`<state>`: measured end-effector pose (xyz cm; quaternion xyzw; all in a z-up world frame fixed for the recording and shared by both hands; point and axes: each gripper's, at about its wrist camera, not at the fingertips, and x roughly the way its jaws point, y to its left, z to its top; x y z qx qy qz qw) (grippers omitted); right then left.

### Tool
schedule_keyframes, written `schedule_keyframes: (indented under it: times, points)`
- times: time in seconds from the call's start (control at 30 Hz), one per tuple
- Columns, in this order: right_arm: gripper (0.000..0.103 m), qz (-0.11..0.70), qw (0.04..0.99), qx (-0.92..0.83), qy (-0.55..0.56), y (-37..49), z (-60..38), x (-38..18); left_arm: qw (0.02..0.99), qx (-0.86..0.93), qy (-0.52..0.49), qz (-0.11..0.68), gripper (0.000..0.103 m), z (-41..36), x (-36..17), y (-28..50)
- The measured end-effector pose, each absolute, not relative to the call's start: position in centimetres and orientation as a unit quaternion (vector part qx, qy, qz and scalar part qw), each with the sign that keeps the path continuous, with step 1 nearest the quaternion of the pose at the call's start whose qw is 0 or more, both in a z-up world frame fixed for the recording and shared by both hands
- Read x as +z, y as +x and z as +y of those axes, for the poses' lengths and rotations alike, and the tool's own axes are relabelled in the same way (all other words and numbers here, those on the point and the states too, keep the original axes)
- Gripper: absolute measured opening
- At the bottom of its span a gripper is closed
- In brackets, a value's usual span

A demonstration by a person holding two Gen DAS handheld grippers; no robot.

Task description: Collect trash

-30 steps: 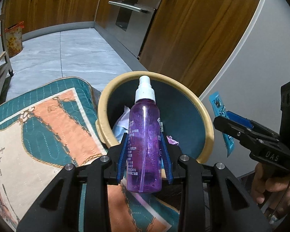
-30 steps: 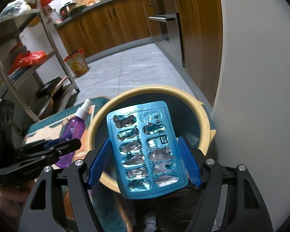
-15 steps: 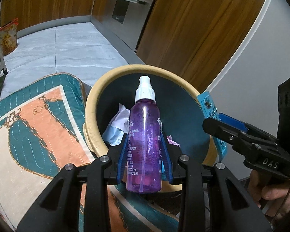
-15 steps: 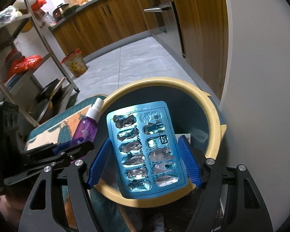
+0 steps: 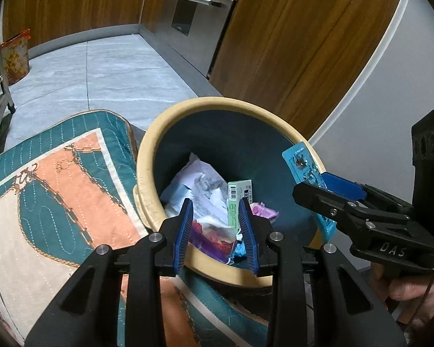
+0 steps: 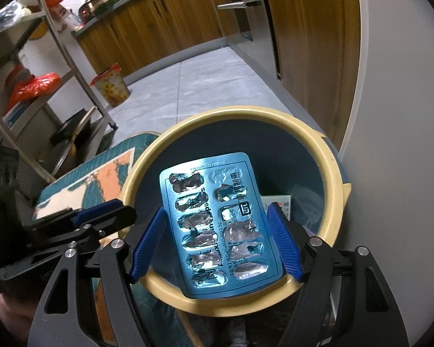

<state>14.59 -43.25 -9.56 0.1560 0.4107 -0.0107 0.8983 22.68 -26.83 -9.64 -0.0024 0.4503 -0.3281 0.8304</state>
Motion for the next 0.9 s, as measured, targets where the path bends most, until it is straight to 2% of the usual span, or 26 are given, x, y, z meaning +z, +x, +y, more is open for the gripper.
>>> schedule_keyframes:
  times: [0.17,0.27,0.4,0.47,0.53,0.6,0.77,0.9]
  points:
    - [0.075,0.412,0.898,-0.010,0.158,14.8,-43.4,-9.6,0.834,-0.320,-0.005,0.449,0.032,-26.0,-9.5,22.5]
    - [0.081,0.409,0.898,-0.011,0.159,14.8,-43.4,-9.6,0.838,-0.315,-0.007,0.446,0.034,-25.1,-9.3,22.1]
    - [0.083,0.403,0.902,-0.008,0.154,14.6,-43.0,-9.1,0.848,-0.303,-0.010,0.436,0.060,-23.9,-8.8,21.8]
    - [0.083,0.399,0.905,-0.007,0.148,14.4,-42.7,-8.7,0.851,-0.300,-0.008,0.431,0.062,-23.5,-8.5,21.5]
    - [0.083,0.394,0.908,-0.007,0.143,13.9,-42.6,-8.3,0.853,-0.299,-0.009,0.428,0.070,-23.3,-8.0,21.4]
    - [0.083,0.389,0.911,-0.008,0.139,13.3,-42.5,-7.8,0.858,-0.297,-0.011,0.419,0.074,-23.0,-7.5,21.1]
    - [0.084,0.371,0.921,-0.014,0.117,10.9,-42.4,-6.4,0.863,-0.301,-0.012,0.406,0.081,-22.6,-6.0,20.0]
    - [0.085,0.357,0.927,-0.023,0.113,9.2,-42.5,-5.6,0.869,-0.307,-0.004,0.389,0.094,-22.5,-4.5,18.8]
